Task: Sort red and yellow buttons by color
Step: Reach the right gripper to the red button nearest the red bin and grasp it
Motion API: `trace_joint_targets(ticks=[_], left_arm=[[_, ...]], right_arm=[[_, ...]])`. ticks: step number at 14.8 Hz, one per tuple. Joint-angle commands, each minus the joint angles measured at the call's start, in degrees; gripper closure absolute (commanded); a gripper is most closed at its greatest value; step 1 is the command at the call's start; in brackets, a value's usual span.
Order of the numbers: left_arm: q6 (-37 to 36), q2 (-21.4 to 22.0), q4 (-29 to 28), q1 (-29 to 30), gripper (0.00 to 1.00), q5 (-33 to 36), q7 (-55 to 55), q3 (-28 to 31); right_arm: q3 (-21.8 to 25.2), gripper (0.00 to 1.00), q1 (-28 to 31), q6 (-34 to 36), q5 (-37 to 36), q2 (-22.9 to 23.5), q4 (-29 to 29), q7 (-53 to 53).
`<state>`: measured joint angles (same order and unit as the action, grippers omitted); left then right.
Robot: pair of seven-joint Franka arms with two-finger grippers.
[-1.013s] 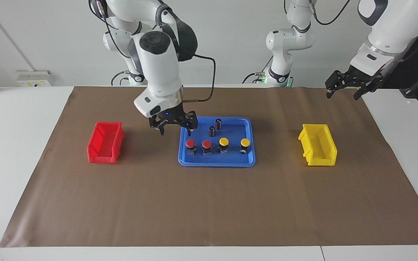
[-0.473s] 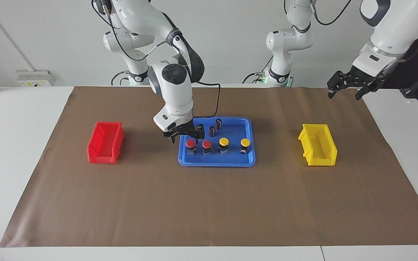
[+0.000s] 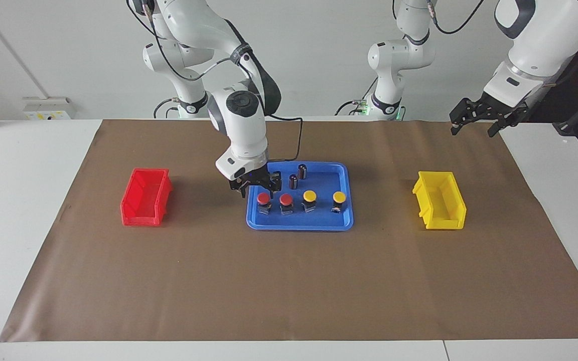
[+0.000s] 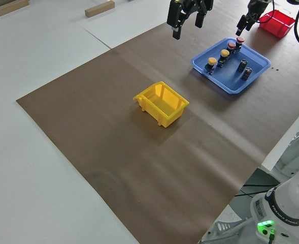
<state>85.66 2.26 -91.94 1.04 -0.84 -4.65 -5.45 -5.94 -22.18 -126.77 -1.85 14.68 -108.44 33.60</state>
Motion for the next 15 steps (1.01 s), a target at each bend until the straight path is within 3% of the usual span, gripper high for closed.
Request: trace_joint_targets(ticks=[1,7,15], left_arm=[[0.82,2.04,-2.54,0.28,0.00,0.31,-0.27,-0.08],[1.35,2.40,-3.68,1.15,0.00,0.31,-0.36,0.00],[3.28,3.19,-5.35,1.77,0.00,0.31,-0.27,0.00]], right_arm=[[-0.13,0.14,0.12,-2.42,-0.79,0.44,-0.89,1.02],[-0.13,0.25,-0.32,-2.60,-0.97,0.97,-1.68,0.94],[-0.13,0.48,-0.32,-3.30,-1.05,0.79,-3.09,0.41]])
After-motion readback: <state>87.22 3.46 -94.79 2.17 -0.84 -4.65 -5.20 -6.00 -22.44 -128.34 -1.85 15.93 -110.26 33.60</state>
